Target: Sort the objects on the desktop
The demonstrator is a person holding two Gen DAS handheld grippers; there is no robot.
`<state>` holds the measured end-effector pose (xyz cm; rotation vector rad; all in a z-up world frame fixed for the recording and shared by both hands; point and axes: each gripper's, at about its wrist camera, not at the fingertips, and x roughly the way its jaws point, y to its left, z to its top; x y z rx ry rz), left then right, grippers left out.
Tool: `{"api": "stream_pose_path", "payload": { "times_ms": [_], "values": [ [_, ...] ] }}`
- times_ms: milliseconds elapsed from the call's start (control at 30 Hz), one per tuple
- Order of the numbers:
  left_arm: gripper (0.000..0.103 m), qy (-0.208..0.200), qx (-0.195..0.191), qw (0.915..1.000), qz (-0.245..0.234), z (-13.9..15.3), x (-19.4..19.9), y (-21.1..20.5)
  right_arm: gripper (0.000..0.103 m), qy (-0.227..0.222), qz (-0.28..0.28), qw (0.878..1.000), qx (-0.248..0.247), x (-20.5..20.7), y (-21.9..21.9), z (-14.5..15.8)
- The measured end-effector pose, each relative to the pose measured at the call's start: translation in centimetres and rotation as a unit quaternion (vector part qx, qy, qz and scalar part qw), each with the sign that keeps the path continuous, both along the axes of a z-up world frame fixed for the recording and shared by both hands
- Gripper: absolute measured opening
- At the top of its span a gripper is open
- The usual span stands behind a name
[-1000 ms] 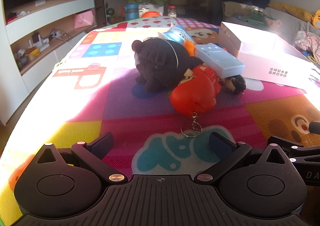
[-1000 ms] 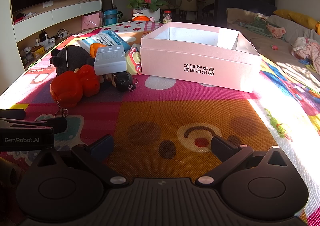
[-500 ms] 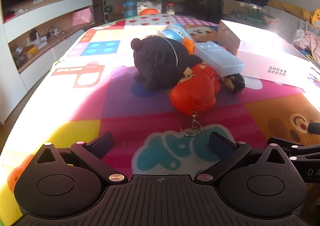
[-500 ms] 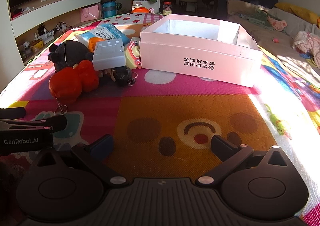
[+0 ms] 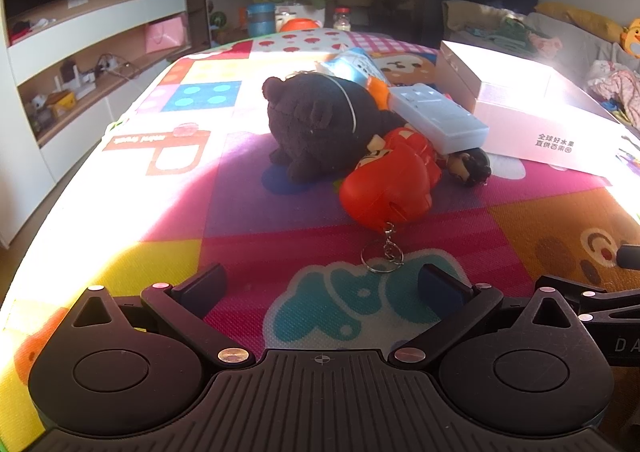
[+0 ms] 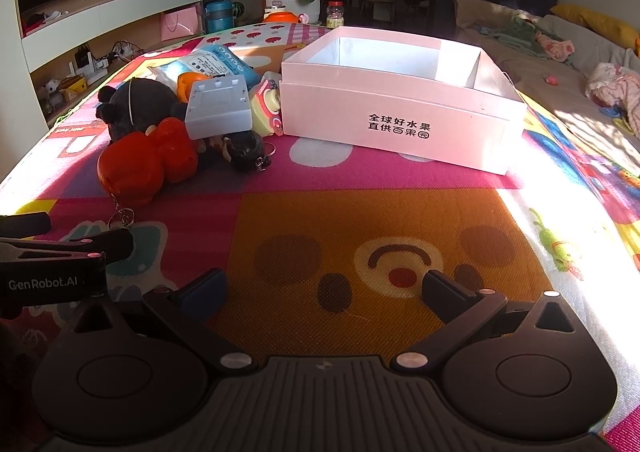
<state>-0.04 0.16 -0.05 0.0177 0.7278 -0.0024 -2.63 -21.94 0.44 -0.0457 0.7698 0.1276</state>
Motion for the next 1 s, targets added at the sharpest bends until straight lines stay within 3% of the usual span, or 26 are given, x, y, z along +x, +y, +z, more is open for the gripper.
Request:
{"api": "stream_pose_path", "payload": {
  "times_ms": [200, 333, 533, 667, 800, 867, 1000],
  "values": [
    [0.103, 0.0, 0.007, 0.9999, -0.008, 0.2, 0.2, -0.1, 0.103, -0.006, 0.03, 0.999, 0.018, 0.1, -0.9, 0.4],
    [0.103, -0.034, 0.026, 0.9984, -0.037, 1.1, 0.3, -1.0, 0.103, -0.067, 0.014, 0.998, -0.008, 1.0, -2.3, 2.5],
    [0.103, -0.044, 0.038, 0.9944, -0.088, 1.8, 2.4, -3.2, 0.103, -0.102, 0.023, 0.994, 0.043, 7.5, -2.5, 6.5],
    [0.103, -0.039, 0.085, 0.989, -0.115, 1.0, 3.9, -5.0, 0.103, -0.052, 0.032, 0.99, 0.126, 15.1, -0.8, 7.5],
    [0.103, -0.034, 0.099, 0.9896, -0.098, 0.7, 5.1, -4.2, 0.103, 0.012, 0.035, 0.984, 0.176, 21.3, 1.1, 6.6],
    [0.103, -0.032, 0.103, 0.9904, -0.086, 0.6, 5.7, -3.3, 0.103, 0.036, 0.05, 0.978, 0.197, 22.8, 2.2, 6.0],
    [0.103, -0.025, 0.103, 0.9918, -0.071, 0.6, 6.9, -1.5, 0.103, 0.041, 0.073, 0.976, 0.203, 22.9, 5.0, 6.0]
  ]
}}
